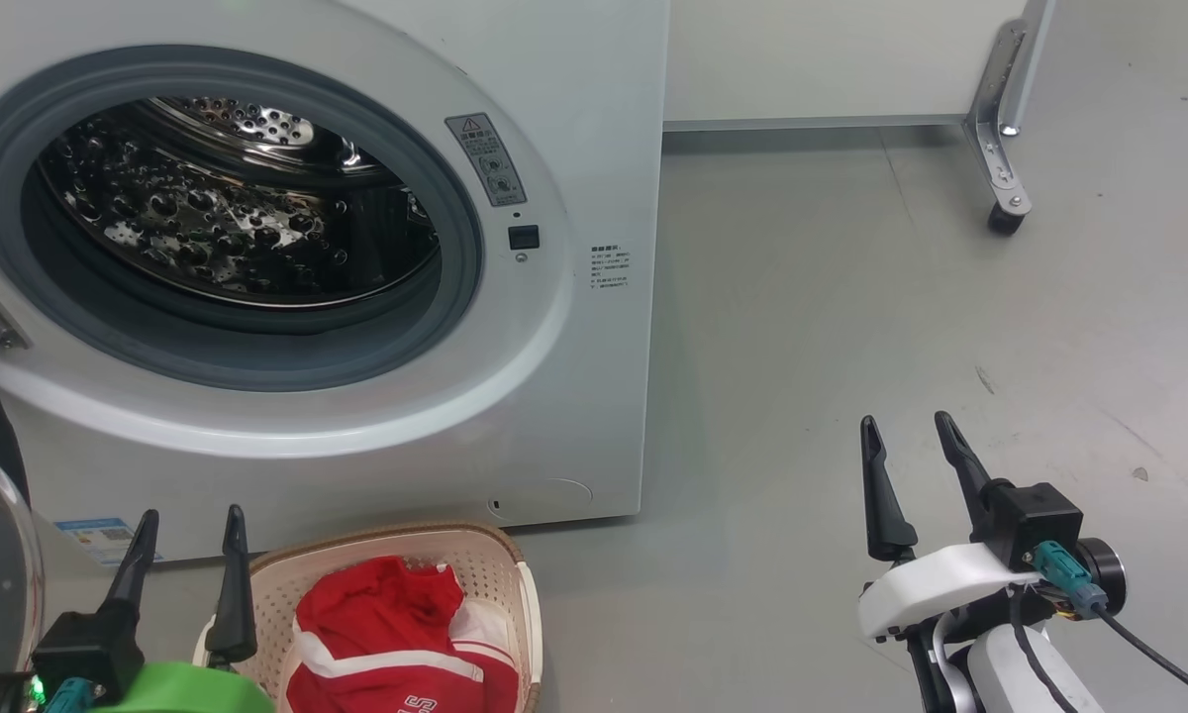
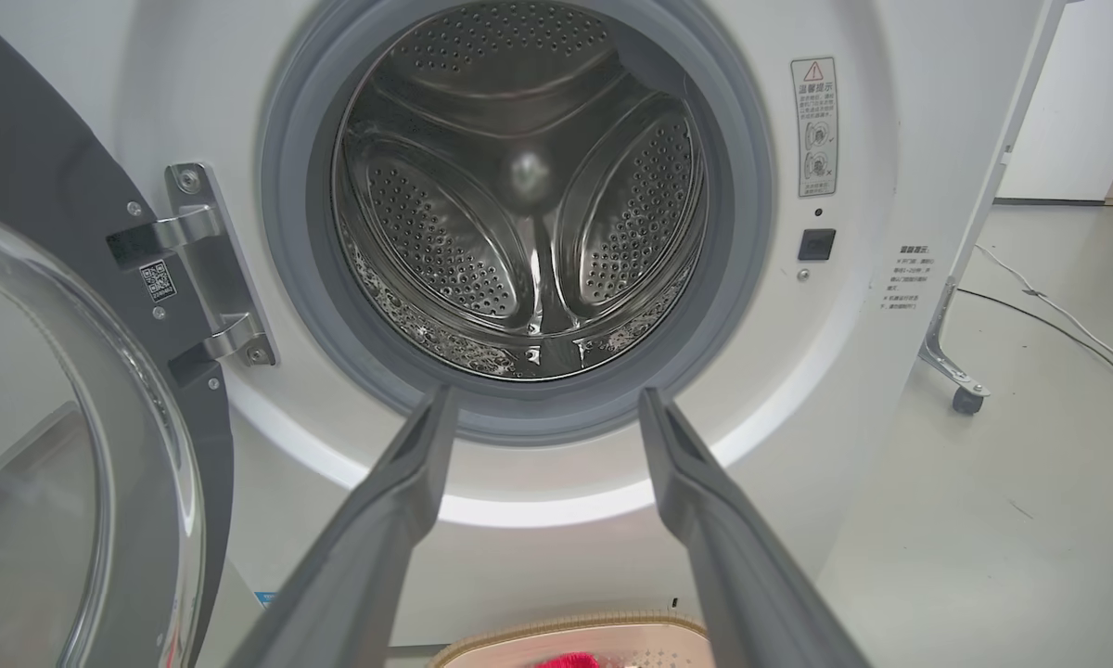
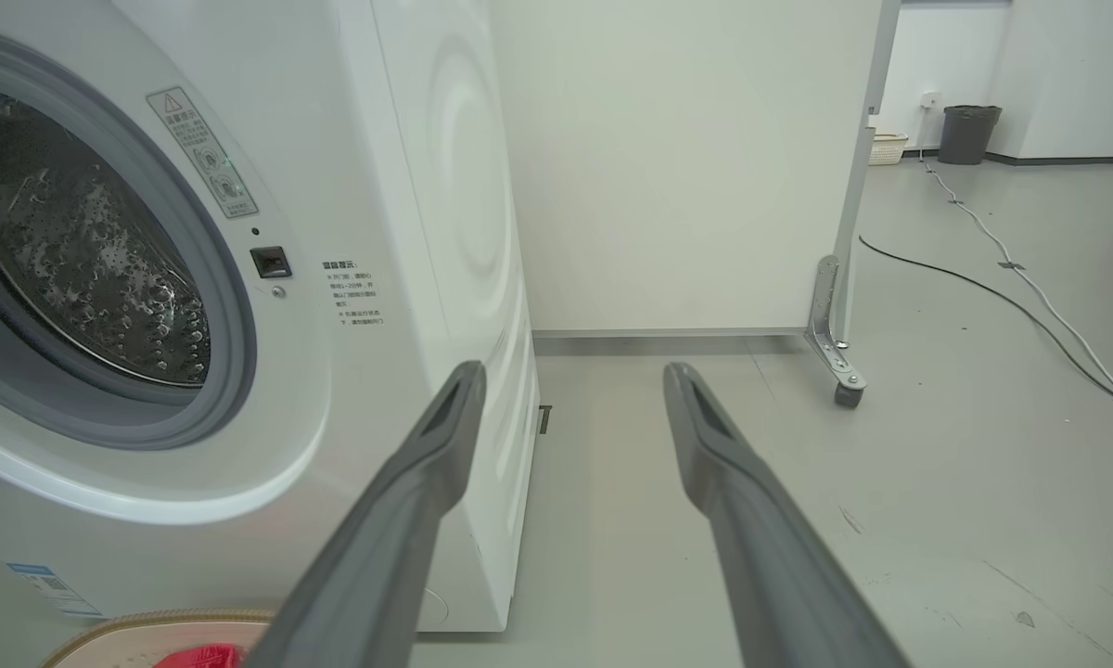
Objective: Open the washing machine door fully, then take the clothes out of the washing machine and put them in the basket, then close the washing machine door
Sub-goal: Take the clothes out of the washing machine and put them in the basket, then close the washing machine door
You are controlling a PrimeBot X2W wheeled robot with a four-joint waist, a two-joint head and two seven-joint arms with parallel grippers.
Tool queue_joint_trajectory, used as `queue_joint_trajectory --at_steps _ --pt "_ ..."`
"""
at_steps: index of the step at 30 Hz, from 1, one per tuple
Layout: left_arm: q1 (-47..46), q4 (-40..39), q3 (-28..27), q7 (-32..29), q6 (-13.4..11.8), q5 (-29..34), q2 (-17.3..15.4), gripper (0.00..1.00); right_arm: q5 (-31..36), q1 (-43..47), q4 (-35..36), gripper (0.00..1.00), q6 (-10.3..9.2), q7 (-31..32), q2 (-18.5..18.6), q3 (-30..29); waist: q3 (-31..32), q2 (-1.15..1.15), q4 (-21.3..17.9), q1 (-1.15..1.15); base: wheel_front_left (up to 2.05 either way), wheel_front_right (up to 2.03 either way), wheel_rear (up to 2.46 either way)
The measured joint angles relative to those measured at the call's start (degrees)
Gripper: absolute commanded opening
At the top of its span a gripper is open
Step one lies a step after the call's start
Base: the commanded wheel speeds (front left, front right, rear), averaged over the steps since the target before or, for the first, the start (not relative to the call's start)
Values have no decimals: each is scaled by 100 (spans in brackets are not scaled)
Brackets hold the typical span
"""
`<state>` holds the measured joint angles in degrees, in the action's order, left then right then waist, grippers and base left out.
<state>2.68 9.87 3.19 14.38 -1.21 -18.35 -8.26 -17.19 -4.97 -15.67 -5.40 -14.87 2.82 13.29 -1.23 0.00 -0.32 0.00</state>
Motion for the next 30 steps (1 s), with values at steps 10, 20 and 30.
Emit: queue_joint_trajectory --at_steps 10,20,30 --pt "120 -122 -149 0 62 130 102 100 12 51 0 100 30 0 -1 -10 -23 0 -6 0 0 0 0" --pt "190 -192 -296 1 105 240 225 100 12 51 -7 100 68 0 -3 -44 -38 0 -16 0 -13 13 0" --pt "211 -225 -419 1 162 355 279 100 12 55 -14 100 73 0 -5 -91 -30 0 -23 0 -52 52 0"
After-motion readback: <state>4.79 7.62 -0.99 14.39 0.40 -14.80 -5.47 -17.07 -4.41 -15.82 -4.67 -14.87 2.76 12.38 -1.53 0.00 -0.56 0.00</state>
